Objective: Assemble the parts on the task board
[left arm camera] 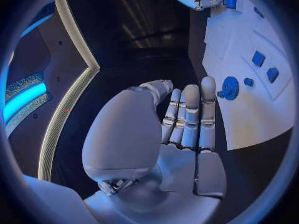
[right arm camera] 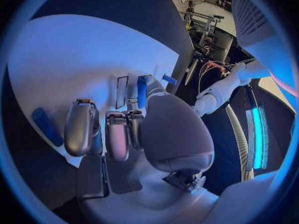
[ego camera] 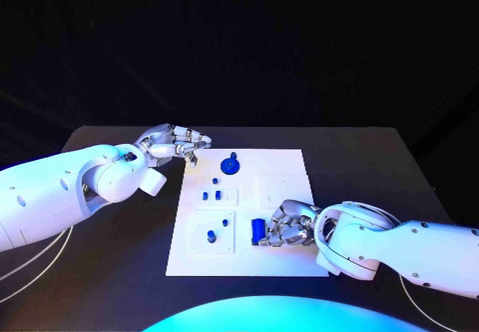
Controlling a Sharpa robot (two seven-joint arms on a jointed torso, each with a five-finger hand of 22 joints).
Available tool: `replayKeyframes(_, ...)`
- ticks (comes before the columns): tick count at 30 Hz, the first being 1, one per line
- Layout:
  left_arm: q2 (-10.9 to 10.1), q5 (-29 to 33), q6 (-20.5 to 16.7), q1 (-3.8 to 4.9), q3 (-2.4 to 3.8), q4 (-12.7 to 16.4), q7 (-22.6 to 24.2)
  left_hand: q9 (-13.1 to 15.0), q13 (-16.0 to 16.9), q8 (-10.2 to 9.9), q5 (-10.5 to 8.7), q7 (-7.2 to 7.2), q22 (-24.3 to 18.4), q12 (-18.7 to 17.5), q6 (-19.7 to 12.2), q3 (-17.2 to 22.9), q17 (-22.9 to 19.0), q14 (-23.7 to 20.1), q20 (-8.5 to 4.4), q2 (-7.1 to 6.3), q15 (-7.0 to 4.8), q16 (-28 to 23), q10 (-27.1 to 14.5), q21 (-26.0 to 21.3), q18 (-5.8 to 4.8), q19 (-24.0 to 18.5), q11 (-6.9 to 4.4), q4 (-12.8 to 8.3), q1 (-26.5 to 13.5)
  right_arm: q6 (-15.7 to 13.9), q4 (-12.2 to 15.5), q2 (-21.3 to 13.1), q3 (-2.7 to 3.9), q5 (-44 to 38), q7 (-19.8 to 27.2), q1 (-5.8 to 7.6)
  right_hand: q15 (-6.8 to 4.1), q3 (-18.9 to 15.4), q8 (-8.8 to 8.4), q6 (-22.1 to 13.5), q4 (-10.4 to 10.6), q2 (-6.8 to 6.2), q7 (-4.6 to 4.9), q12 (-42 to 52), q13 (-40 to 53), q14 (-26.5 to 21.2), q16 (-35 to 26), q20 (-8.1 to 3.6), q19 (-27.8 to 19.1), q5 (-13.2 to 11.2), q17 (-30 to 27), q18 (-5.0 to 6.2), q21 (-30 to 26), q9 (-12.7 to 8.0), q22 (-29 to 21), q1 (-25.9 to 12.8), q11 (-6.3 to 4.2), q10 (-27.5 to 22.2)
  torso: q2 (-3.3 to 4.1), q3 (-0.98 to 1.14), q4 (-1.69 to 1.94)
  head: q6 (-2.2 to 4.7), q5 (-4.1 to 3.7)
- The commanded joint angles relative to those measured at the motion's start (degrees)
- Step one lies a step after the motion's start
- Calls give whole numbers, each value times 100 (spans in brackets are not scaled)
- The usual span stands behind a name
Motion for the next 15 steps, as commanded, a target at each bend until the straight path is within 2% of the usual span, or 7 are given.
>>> replayKeyframes(1, 3, -7, 95, 4, 3, 8, 17, 7, 0, 12, -36, -5, -10, 33, -9, 1, -9, 0, 34, 15, 20, 33, -22, -34, 45, 6, 1, -24, -59, -11, 56, -76, 0, -58, 7, 2, -25, 6, -20, 26, -8, -78, 5, -18, 1020, 497, 6, -49, 100, 30, 1001, -56, -64, -5, 1058, -59, -33, 271, -1, 2, -3, 10, -12)
replayKeyframes(4, 4, -7, 95, 4, 3, 5, 13, 20, -1, 28, -34, -5, -14, 45, -19, 10, -11, -3, 33, 18, 20, 35, -33, -38, 45, 9, 1, -42, -69, -5, 144, -207, 0, 73, 162, 33, -7, -35, -52, -39, -16, -196, 37, -102, 947, 489, -6, -41, 74, 24, 969, -44, -145, -15, 1039, -88, -8, 215, -4, -3, -8, 12, -16)
replayKeyframes(5, 5, -7, 96, 4, 3, 3, 11, 20, -1, 28, -34, -5, -14, 45, -19, 10, -11, -3, 33, 18, 20, 35, -33, -38, 45, 9, 1, -42, -69, -4, 171, -245, 1, 123, 229, 45, 10, -66, -75, -84, -15, -276, 64, -136, 918, 485, -13, -30, 57, 21, 953, -37, -196, -23, 1026, -104, 15, 190, -2, -2, -7, 14, -17)
replayKeyframes(7, 7, -7, 98, 4, 2, 0, 8, 20, -1, 28, -34, -5, -14, 45, -19, 10, -11, -3, 33, 18, 20, 35, -33, -38, 45, 9, 1, -42, -69, -10, 223, -313, 1, 213, 363, 68, 33, -97, -99, -131, -10, -357, 96, -174, 887, 481, -20, -14, 38, 22, 936, -29, -254, -30, 1013, -134, 43, 161, 0, 1, -4, 15, -28)
replayKeyframes(13, 10, -7, 98, 4, 2, -8, 4, 20, -1, 28, -34, -5, -14, 45, -19, 10, -11, -3, 33, 18, 20, 35, -33, -38, 45, 9, 1, -42, -69, -110, 367, -523, 1, 377, 640, 144, 68, -123, -143, -206, -10, -444, 142, -212, 857, 477, -28, 15, 10, 4, 921, -17, -333, -44, 994, -164, 84, 128, -2, 4, -6, 14, -38)
replayKeyframes(15, 11, -7, 103, 4, 1, -10, 0, 20, -1, 28, -34, -5, -14, 45, -19, 10, -11, -3, 33, 18, 20, 35, -33, -38, 45, 9, 1, -42, -69, -171, 398, -631, 1, 402, 684, 181, 107, -104, -245, -352, -14, -465, 203, -218, 855, 477, -28, 45, 5, -2, 925, -17, -343, -82, 993, -139, 134, 117, -3, -1, -7, 16, -49)
